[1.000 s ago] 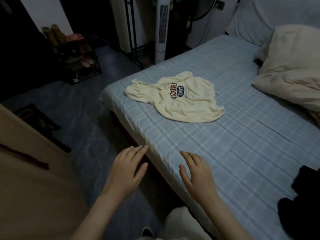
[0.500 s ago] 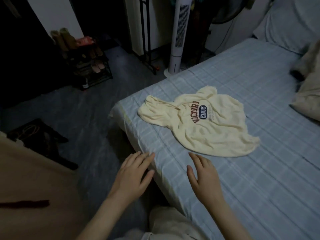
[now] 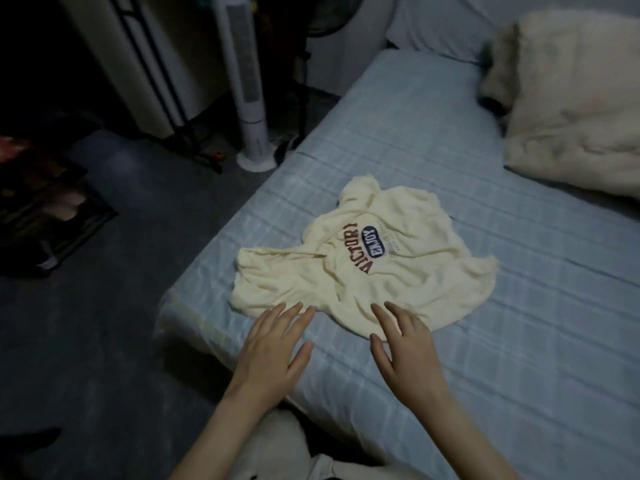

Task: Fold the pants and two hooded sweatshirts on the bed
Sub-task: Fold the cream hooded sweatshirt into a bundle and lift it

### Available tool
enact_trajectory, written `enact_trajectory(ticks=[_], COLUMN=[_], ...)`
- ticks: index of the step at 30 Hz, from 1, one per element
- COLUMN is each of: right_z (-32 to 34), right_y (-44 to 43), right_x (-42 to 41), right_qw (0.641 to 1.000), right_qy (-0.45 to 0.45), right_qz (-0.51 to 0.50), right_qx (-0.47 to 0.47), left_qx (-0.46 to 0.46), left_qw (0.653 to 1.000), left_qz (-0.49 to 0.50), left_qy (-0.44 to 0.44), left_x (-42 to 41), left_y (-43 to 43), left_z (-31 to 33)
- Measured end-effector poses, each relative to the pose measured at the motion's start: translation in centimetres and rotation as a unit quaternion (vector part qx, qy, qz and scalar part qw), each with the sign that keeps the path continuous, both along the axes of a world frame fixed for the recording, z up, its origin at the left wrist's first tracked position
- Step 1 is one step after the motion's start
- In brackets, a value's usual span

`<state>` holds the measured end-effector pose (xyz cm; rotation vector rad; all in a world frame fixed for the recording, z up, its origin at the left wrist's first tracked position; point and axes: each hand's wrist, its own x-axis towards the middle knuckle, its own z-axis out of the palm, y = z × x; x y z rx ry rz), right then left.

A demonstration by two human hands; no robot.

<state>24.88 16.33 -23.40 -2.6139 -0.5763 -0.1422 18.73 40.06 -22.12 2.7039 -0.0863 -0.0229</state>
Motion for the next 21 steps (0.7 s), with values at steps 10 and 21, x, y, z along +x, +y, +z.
enact_trajectory(ticks=[10, 21], right_z=[-2.5, -17.6], right_y=[2.9, -5.3], right_x=[0.6, 11.5], right_qw=[0.963, 0.934], right_qy=[0.077, 0.136], right_qz=[-0.260, -0.331], right_qx=[-0.017, -0.017], left_qx=[0.013, -0.010], left_qw=[0.972, 0.955], left_qz=[-0.233, -0.291], left_qy=[0.032, 0.046], left_x=[16.6, 28.6], left_y=[6.4, -8.8], left_z=[-1.7, -18.5])
